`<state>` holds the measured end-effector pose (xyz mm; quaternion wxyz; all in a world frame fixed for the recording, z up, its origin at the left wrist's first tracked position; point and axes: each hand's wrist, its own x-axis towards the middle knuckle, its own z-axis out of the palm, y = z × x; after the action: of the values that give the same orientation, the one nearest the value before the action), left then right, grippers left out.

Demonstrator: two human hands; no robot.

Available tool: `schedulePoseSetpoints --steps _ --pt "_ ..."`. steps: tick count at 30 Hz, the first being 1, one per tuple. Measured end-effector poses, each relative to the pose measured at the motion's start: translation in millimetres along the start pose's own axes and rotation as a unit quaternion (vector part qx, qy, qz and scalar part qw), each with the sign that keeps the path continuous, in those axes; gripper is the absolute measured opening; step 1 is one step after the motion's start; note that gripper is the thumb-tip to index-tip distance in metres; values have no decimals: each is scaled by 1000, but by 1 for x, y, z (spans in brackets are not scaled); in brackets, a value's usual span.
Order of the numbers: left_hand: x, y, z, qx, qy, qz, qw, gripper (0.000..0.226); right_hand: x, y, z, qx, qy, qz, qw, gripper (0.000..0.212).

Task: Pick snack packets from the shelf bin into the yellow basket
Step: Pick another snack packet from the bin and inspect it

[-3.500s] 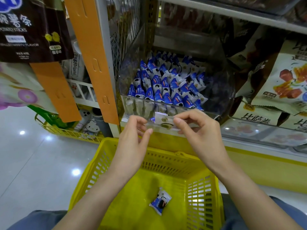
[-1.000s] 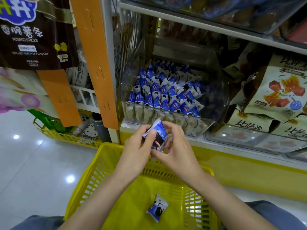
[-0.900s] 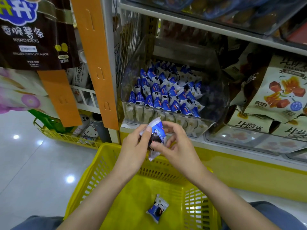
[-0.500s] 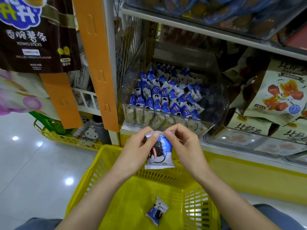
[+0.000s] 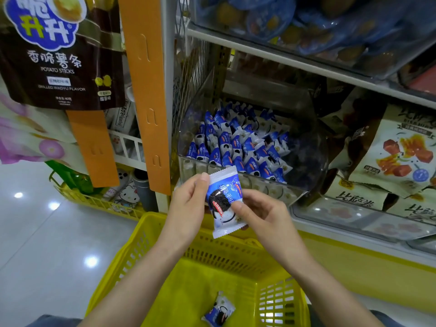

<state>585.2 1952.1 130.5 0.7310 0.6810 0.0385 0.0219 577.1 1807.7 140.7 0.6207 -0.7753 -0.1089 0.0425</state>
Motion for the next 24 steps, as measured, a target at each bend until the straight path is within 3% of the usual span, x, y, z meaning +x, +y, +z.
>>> schedulePoseSetpoints --steps 4,6,8,11,14,17,24 --pt "14 17 -7 123 -4 124 985 31 13 -20 -16 5 58 -20 998 22" --pt "24 24 -12 223 7 205 953 22 32 -29 -32 -36 127 -33 991 21" --pt "35 28 -14 348 -10 259 901 27 60 -32 -48 -102 195 -33 975 14" --pt "48 24 -12 476 -45 265 837 34 113 -27 -63 -207 263 -17 942 13" --pt "52 17 -12 535 -58 266 800 39 152 -14 -73 -328 303 22 895 23" --pt "52 14 -13 544 -60 283 788 51 172 0 -77 -392 264 30 880 25" --pt "54 10 -15 540 -58 295 786 48 179 7 -80 -530 139 69 834 29"
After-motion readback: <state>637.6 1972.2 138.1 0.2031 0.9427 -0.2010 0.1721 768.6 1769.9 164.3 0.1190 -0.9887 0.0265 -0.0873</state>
